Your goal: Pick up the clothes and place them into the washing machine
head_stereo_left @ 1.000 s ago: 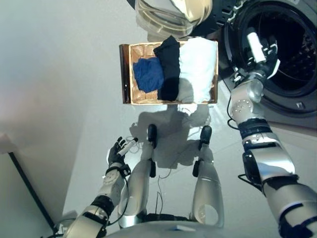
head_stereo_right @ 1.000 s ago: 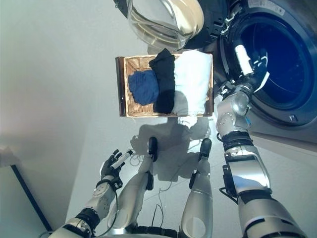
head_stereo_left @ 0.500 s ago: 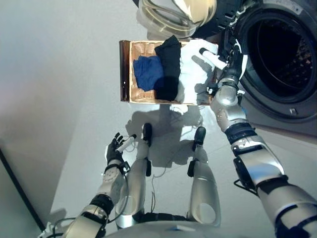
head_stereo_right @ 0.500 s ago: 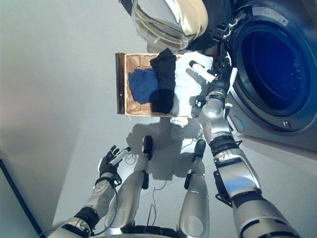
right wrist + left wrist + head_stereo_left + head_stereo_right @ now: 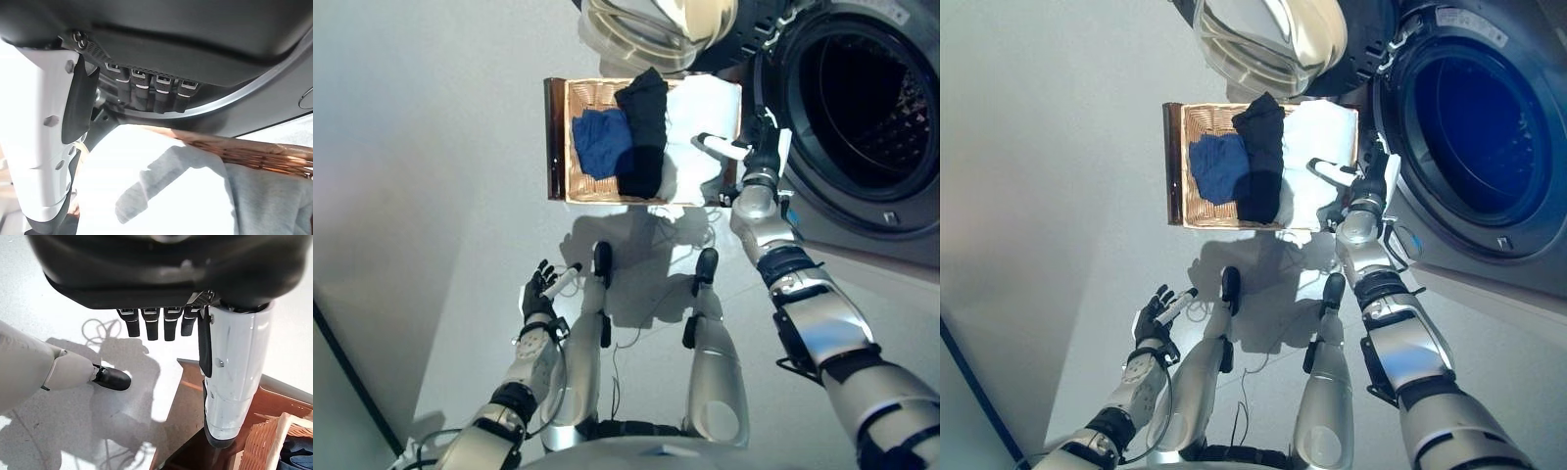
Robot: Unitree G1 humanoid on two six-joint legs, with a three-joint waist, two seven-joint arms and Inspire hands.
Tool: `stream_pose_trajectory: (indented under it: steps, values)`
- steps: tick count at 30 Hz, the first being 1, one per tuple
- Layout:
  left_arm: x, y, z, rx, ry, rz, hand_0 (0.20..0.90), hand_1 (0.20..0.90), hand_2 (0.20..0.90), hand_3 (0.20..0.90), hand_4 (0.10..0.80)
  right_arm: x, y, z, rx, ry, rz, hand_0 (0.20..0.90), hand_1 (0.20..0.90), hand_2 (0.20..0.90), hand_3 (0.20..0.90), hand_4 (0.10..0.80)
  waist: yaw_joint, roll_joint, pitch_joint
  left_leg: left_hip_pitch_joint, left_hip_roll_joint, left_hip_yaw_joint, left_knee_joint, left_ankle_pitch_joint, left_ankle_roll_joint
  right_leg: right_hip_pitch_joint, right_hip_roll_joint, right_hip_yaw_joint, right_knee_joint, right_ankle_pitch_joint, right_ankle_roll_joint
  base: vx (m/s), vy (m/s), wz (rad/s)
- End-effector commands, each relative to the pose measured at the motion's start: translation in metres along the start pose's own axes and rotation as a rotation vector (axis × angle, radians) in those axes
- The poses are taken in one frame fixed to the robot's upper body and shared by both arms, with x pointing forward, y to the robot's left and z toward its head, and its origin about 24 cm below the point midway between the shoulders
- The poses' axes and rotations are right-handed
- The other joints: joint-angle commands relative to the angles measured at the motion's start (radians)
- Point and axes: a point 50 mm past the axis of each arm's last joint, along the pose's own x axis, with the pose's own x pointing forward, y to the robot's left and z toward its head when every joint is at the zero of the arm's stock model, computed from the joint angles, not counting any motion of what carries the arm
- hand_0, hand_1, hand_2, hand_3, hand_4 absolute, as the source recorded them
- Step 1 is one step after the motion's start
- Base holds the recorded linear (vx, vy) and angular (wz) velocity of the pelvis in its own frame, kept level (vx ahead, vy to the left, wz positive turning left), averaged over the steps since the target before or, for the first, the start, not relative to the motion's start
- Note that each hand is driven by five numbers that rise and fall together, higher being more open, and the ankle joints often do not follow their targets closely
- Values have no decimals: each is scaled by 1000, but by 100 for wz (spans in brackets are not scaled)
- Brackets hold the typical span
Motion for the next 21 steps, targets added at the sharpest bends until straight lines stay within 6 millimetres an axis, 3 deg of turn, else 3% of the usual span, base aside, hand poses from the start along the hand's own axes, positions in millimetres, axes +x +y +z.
stream_pose_trajectory:
  steps: [1,21]
  values:
    - [-3,23,13,0,-99,56,900,900,900,900,800,10,1,46,31,-164,-3,900,900,900,900,800,21,17,-26,-80,55,16,-8,21,-96,-56,-41,113,148,-127,21,0,0,0]
    - [0,12,21,18,-127,33,900,900,900,900,800,-1,35,43,57,-123,83,900,900,900,900,800,41,51,-26,-122,45,17,-8,25,-96,-103,-48,117,161,-129,23,2,-1,-1]
